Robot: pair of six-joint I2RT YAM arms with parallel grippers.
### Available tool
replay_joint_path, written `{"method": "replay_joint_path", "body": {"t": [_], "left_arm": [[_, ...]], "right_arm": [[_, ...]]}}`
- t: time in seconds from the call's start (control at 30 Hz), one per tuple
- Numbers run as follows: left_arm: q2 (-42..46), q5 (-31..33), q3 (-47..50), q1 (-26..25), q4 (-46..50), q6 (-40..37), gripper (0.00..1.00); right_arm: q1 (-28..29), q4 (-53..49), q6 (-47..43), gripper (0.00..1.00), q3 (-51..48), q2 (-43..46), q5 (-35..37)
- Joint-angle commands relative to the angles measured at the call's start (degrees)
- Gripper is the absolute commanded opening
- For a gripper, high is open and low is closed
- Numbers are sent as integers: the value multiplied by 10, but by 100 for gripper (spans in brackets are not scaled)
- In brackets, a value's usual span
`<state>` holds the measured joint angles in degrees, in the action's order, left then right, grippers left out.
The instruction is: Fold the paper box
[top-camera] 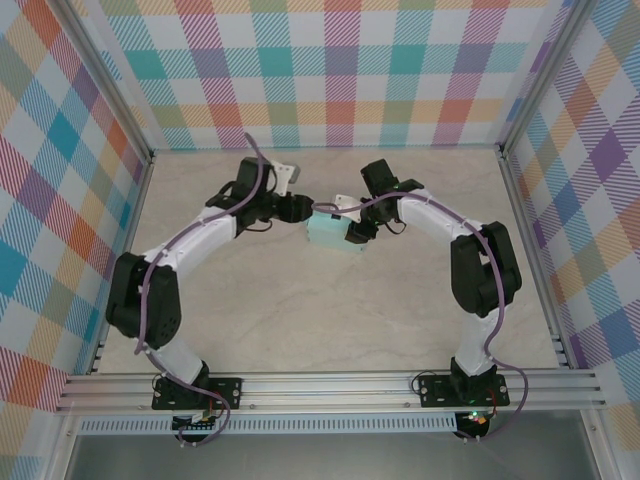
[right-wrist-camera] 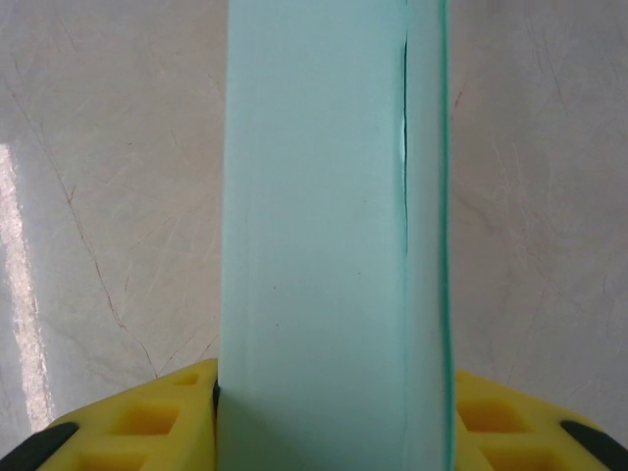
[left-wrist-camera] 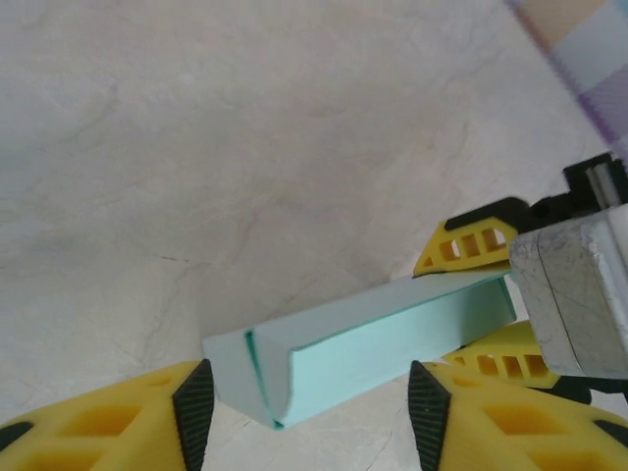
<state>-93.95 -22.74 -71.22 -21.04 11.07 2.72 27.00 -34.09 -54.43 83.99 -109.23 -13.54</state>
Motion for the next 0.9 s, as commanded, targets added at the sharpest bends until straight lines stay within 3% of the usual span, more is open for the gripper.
{"method": "replay_joint_path", "body": {"t": [0.0,0.1,0.2,0.37,0.47,0.57,0.77,0.87], "left_arm": [[56,-97,48,28,-81,-74,60],[91,-194,115,37,-115,-236,60],[93,-237,195,37,-229,-297,71],[23,-329,142,35,-87,-432,75],[16,-323,187,35,-180,-424,73],[4,-304,194,32,-209,-420,72],[-4,-312,194,12,-158,-522,69],[-8,-292,182,-14,-68,-612,66]], "right_arm": [[5,-66,-84,30,-49,-19,-21],[5,-74,-127,30,-65,-5,-60],[5,-79,-141,30,-65,-2,-86],[6,-108,-170,30,-44,-10,-102],[5,-121,-184,30,-37,-14,-104],[5,-135,-185,30,-30,-18,-118],[5,-141,-177,30,-27,-21,-121],[4,-143,-173,30,-25,-24,-119]]}}
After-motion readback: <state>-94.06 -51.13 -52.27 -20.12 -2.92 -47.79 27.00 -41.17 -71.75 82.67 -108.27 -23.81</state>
